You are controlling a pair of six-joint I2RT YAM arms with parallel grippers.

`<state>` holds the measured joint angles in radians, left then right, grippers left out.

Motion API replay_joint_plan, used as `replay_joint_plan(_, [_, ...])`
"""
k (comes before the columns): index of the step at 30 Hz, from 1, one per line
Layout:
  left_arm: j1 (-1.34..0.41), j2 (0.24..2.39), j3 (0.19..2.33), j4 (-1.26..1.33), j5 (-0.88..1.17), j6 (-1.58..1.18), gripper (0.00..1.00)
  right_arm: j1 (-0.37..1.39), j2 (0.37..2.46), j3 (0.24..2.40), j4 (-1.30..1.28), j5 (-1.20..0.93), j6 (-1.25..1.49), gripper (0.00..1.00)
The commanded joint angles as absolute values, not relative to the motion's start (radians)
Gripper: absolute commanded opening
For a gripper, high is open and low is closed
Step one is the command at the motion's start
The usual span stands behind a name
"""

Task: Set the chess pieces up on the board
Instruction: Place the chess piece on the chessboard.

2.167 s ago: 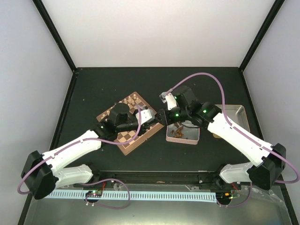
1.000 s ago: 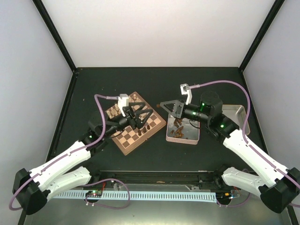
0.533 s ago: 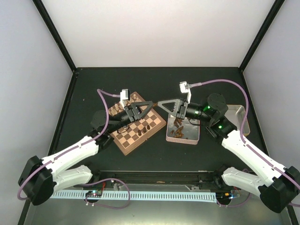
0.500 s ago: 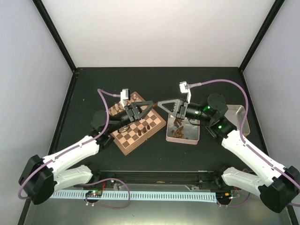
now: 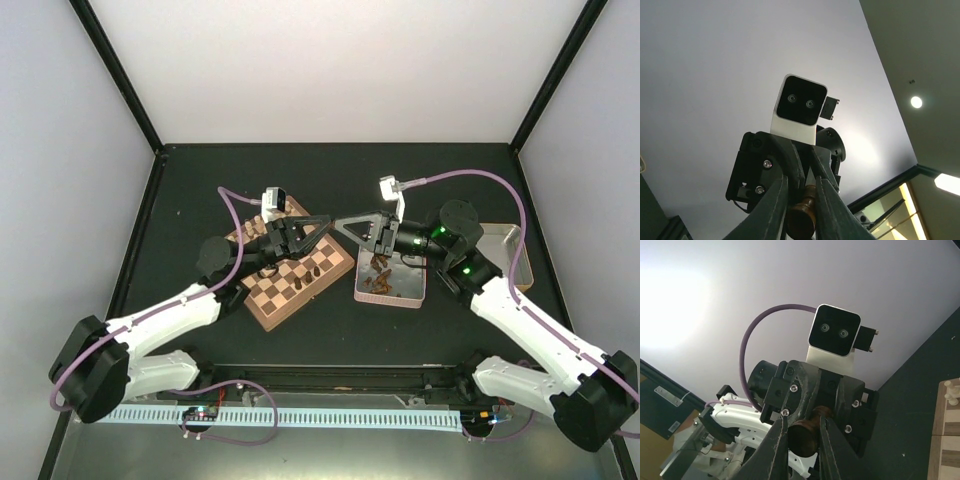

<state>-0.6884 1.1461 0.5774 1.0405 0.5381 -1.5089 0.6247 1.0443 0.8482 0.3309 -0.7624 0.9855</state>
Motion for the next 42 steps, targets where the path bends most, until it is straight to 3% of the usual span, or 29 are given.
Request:
replay_joint_plan(1, [-0.679, 1.14, 0.573, 1.113, 0.555, -1.523, 0.1, 0.624, 1.039, 0.836, 0.306, -0.722, 0.937, 0.11])
replay_joint_plan(4, [-0.675, 1.125, 0.566, 1.083, 0.552, -1.5, 0.04, 0.623, 1.027, 0.837, 0.278, -0.692, 0.916, 0.17])
replay_joint_plan(8, [-0.665, 1.07, 0.567, 0.922, 0.529, -1.381, 0.03, 0.624, 0.99, 0.838, 0.196, -0.616, 0.872, 0.44])
replay_joint_plan(13, [-0.667, 0.965, 0.657, 0.313, 0.397, -0.994, 0.03, 0.623, 0.924, 0.845, 0.031, -0.406, 0.798, 0.6])
replay_joint_plan(17, [-0.687, 0.979, 0.782, -0.079, 0.145, -0.707, 0.03, 0.623, 0.892, 0.862, -0.154, -0.158, 0.758, 0.62])
replay_joint_plan(24, [-0.802, 1.243, 0.971, -0.341, -0.133, -0.416, 0.03, 0.623, 0.897, 0.874, -0.325, 0.066, 0.773, 0.62])
replay_joint_plan(30, [-0.881, 1.53, 1.153, -0.472, -0.309, -0.316, 0.04, 0.622, 0.889, 0.861, -0.387, 0.163, 0.802, 0.62])
replay_joint_plan(42, [-0.891, 1.801, 1.274, -0.439, -0.331, -0.297, 0.04, 0.618, 0.864, 0.826, -0.414, 0.209, 0.81, 0.63])
